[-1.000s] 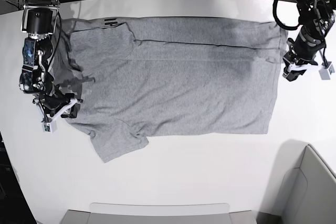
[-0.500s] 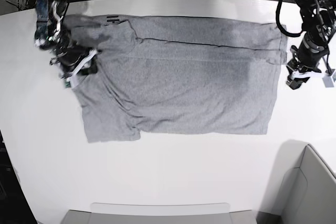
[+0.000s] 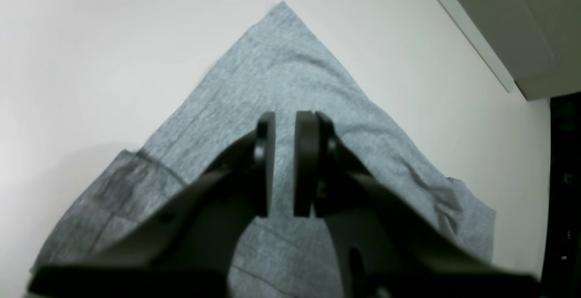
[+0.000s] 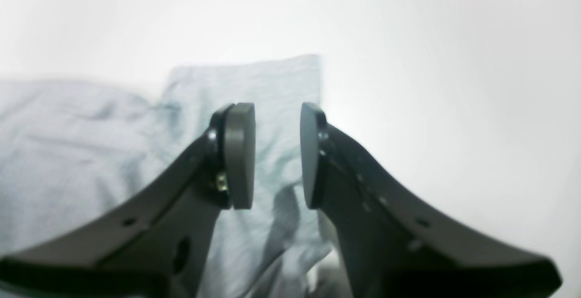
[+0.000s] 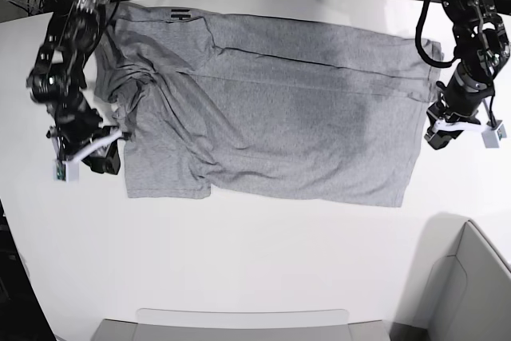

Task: Fold the T-shirt properly
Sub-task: 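Release the shirt and move the right gripper toward the sleeve, then grasp the shirt's side edges with the right and left grippers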

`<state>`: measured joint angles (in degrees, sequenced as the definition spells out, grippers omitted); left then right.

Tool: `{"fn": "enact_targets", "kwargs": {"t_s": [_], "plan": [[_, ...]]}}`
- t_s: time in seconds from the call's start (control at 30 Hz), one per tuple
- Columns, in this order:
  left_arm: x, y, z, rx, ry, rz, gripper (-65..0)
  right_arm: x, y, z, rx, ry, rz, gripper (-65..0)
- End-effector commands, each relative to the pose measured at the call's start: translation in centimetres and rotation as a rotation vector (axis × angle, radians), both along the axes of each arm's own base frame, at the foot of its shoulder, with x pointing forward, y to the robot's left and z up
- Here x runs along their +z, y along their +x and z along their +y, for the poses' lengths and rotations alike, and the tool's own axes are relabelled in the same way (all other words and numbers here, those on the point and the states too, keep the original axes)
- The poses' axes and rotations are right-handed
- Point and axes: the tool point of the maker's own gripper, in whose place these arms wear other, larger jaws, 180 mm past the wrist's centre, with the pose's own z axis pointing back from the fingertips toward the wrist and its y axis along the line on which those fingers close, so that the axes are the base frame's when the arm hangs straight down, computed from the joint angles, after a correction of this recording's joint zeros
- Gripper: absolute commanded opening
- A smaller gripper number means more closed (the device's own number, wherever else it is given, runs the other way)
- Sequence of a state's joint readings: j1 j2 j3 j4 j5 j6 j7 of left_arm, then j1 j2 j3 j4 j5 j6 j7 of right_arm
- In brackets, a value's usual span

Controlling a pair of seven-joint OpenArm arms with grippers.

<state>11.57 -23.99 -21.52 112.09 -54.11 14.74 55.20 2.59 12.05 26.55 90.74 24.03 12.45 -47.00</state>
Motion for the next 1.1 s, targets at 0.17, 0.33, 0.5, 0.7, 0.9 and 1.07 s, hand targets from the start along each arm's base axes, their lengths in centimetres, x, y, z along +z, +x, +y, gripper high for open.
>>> {"fn": "enact_targets", "kwargs": {"t_s": [0.17,0.33,0.5,0.7,0.9,1.07], "plan": [[0.7,0.6,-1.1,-0.039,0.003,-0.026,-55.8,-2.6,4.2,-4.6,-0.095,0.066,0.088,-41.0],[0.3,0.7,-2.1,-0.065,-0.006,-0.015,-55.8,-4.5,5.5,-4.9,-0.118,0.102,0.092,-39.6],[0.3,1.8,-4.7,-0.138,-0.02,-0.024,-55.8,-6.8,5.5,-2.4,-0.033,0.062,0.144,-39.6],[-0.1,1.8,-5.8,-0.167,-0.028,-0.012,-55.8,-8.3,5.5,-0.2,-0.021,0.11,0.172,-39.6],[-0.1,1.8,-5.5,-0.154,-0.026,-0.014,-55.6,-8.9,5.4,1.5,-0.006,0.137,0.18,-39.6],[-0.6,2.7,-4.8,-0.133,-0.038,-0.003,-55.5,-9.0,4.9,3.2,0.015,0.155,0.176,-39.6]]}}
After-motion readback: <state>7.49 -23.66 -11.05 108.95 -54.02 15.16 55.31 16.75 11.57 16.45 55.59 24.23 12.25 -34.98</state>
